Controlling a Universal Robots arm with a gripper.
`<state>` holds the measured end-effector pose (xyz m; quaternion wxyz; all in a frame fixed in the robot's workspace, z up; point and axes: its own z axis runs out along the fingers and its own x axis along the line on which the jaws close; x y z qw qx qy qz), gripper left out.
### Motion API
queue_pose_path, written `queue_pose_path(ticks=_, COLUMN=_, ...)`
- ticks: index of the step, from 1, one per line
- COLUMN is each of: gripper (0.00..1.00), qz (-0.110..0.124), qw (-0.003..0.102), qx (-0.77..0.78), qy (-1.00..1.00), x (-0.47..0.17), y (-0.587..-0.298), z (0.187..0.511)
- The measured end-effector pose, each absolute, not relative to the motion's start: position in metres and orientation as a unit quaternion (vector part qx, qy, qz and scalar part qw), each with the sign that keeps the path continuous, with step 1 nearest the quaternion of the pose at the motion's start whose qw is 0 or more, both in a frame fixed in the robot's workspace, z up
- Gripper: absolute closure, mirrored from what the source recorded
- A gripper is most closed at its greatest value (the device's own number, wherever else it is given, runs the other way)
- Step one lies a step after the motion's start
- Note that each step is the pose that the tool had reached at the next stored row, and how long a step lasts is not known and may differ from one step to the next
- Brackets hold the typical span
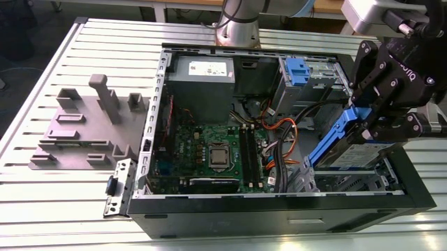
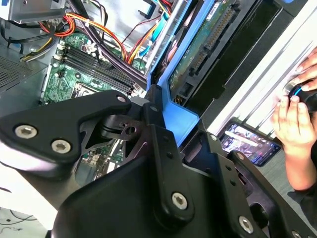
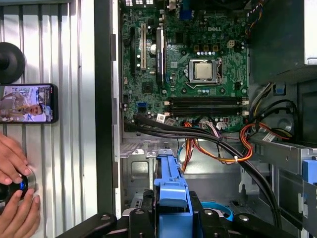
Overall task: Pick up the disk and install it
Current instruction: 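Insert the disk into the insertion slot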
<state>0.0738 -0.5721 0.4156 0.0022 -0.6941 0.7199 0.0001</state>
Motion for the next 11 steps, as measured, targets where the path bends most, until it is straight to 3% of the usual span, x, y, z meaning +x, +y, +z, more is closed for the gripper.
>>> queue_pose_path(ticks=11, gripper=0.62, qz=0.0, qw=0.002, qx=-0.694, qy=0.72, x=0.0738, y=-0.5721, z=0.4154)
